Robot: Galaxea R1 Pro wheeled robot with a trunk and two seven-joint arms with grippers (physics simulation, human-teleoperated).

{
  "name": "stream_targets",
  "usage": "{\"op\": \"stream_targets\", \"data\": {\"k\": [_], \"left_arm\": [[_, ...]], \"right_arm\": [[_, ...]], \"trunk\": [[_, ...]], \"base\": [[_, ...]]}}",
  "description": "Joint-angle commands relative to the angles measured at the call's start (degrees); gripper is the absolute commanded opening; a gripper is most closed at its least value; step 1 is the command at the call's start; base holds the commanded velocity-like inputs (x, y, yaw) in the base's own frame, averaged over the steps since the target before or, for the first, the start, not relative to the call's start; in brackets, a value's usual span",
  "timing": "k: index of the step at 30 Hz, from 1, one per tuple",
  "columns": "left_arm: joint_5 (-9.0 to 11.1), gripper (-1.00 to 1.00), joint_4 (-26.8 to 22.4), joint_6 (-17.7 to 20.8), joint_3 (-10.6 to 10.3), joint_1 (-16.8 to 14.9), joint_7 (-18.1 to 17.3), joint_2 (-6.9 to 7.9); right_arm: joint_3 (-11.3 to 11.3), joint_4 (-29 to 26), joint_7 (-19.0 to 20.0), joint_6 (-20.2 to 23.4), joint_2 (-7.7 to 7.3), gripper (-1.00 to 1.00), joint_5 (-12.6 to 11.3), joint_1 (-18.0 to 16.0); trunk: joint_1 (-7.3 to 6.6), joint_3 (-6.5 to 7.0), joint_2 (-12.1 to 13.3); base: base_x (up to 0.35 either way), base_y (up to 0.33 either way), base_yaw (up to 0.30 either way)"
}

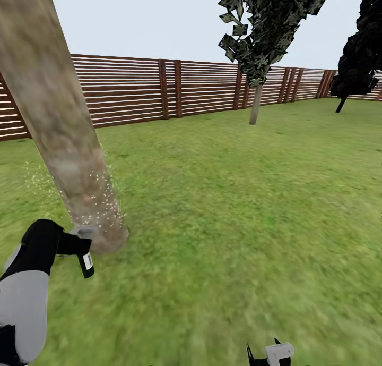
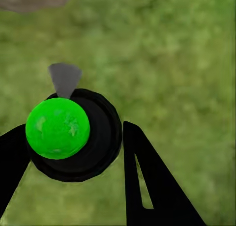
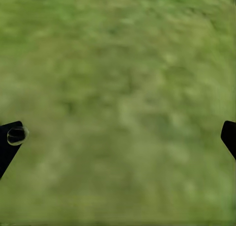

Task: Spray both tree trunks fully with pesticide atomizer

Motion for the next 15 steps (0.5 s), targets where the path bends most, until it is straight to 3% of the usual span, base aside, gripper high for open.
{"op": "stream_targets", "data": {"k": [1, 7, 8, 11, 15], "left_arm": [[-0.1, -1.0, -1.0, 0.3, -1.1, -0.2, 0.0, 0.05], [-0.1, -1.0, -5.4, 3.0, -2.2, -1.1, -0.2, 0.04], [-0.1, -1.0, -5.4, 3.1, -2.9, -2.0, -0.1, 0.0], [-0.1, -1.0, -5.2, 3.5, -9.0, -3.1, -0.2, -0.25], [0.1, -1.0, -2.3, 4.2, -10.9, -8.3, -0.2, -0.52]], "right_arm": [[0.0, 0.0, 0.0, 0.0, 0.0, 1.0, 0.0, 0.0], [0.0, 0.0, 0.0, 0.0, 0.0, 1.0, 0.0, 0.0], [0.0, 0.0, 0.0, 0.0, 0.0, 1.0, 0.0, 0.0], [0.0, 0.0, 0.0, 0.0, 0.0, 1.0, 0.0, 0.0], [0.0, 0.0, 0.0, 0.0, 0.0, 1.0, 0.0, 0.0]], "trunk": [[0.0, 0.0, 0.0], [0.0, 0.0, 0.0], [0.0, 0.0, 0.0], [0.0, 0.0, 0.0], [0.0, 0.0, 0.0]], "base": [[-0.206, 0.0, 0.0], [-0.309, 0.0, 0.0], [-0.103, 0.0, 0.0], [-0.018, 0.0, 0.0], [-0.001, 0.0, 0.0]]}}
